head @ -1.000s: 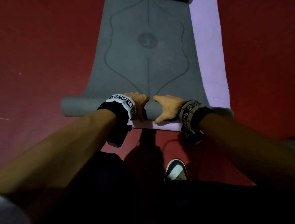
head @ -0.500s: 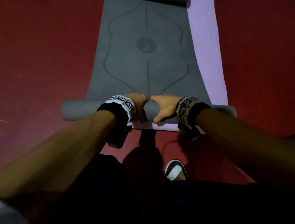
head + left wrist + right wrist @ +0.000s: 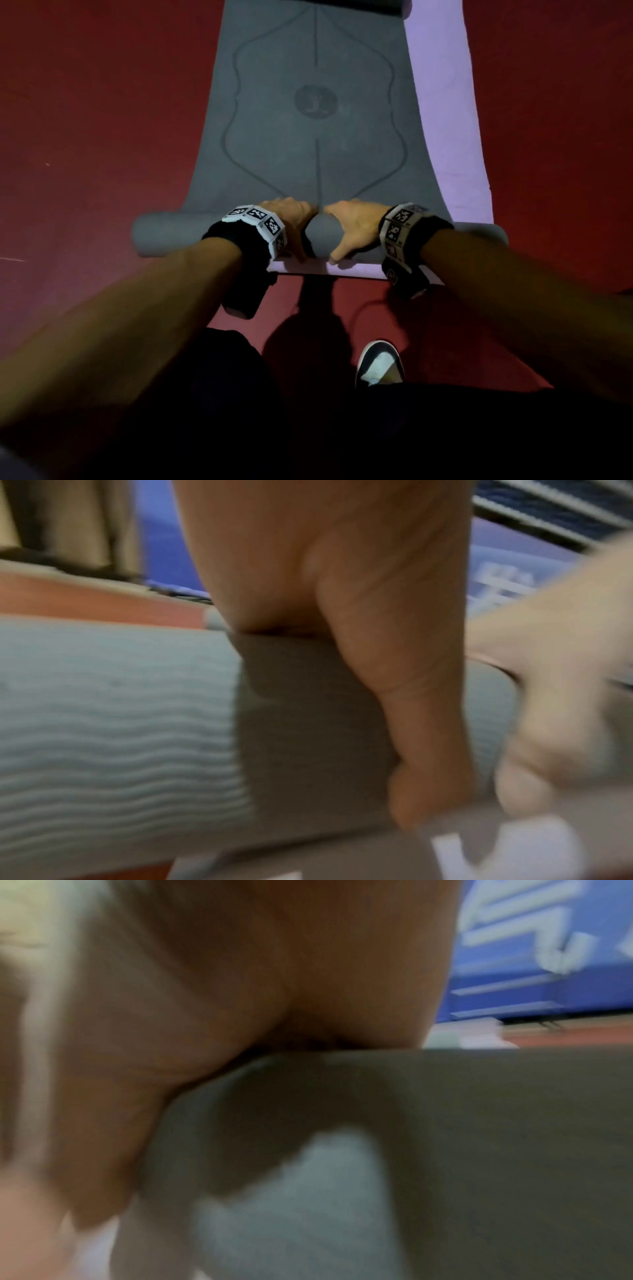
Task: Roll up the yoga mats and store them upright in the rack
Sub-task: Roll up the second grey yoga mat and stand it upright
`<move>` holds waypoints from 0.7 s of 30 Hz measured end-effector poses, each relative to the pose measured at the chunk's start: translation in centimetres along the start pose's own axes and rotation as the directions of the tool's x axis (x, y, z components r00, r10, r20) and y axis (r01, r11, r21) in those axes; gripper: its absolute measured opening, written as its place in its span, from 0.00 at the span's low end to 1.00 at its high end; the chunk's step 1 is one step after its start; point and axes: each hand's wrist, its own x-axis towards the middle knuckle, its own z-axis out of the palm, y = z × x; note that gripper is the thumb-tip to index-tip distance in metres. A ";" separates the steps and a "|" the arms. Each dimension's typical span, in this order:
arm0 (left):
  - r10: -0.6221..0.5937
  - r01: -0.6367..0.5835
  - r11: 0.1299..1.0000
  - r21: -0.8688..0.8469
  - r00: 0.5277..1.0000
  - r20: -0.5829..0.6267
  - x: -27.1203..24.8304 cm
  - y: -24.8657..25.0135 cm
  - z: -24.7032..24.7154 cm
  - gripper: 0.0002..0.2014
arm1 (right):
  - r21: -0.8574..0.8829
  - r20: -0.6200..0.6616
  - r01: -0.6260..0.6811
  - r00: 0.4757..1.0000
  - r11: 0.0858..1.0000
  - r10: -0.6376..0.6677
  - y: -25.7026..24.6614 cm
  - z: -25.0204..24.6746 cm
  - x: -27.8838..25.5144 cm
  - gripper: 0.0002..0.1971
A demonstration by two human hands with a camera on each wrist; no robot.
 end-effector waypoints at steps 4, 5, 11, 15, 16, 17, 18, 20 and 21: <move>-0.011 0.024 0.995 -0.097 0.991 0.132 0.2 -0.3 -0.2 0.31 | -0.232 -0.186 0.025 0.980 0.972 -0.070 -0.5 2.2 -0.8 0.47; -0.009 0.027 0.993 -0.111 0.988 0.156 0.2 -0.2 0.0 0.31 | -0.265 -0.206 0.021 0.975 0.964 -0.078 -0.5 2.8 -1.1 0.48; 0.009 -0.009 1.000 -0.028 1.000 0.027 0.1 0.4 1.2 0.41 | -0.174 -0.134 -0.026 0.991 0.984 0.003 0.2 2.1 -0.8 0.41; 0.011 -0.009 0.998 0.061 0.999 -0.041 -0.5 0.8 0.4 0.39 | -0.033 -0.014 -0.003 1.000 0.999 0.003 0.5 0.3 -0.3 0.40; -0.011 0.012 0.999 0.052 1.000 -0.019 -0.3 0.8 0.0 0.39 | -0.020 -0.010 0.005 1.000 1.000 -0.005 0.6 0.3 -0.4 0.42; -0.030 0.030 0.999 0.043 0.999 0.011 -0.1 0.8 -0.3 0.37 | -0.013 -0.020 0.009 1.000 1.000 -0.009 0.5 0.4 -0.5 0.45; -0.040 0.039 0.999 0.029 0.998 0.054 0.1 0.6 -0.3 0.36 | -0.030 -0.049 0.015 0.999 0.999 -0.016 0.5 0.7 -0.6 0.46; -0.023 0.024 1.000 -0.013 0.994 0.104 0.3 0.3 -0.2 0.32 | -0.121 -0.134 0.026 0.990 0.992 -0.043 0.4 1.8 -1.0 0.45; -0.021 0.025 0.999 -0.028 0.994 0.109 0.3 0.2 0.0 0.30 | -0.164 -0.164 0.030 0.985 0.986 -0.058 0.3 2.3 -1.2 0.45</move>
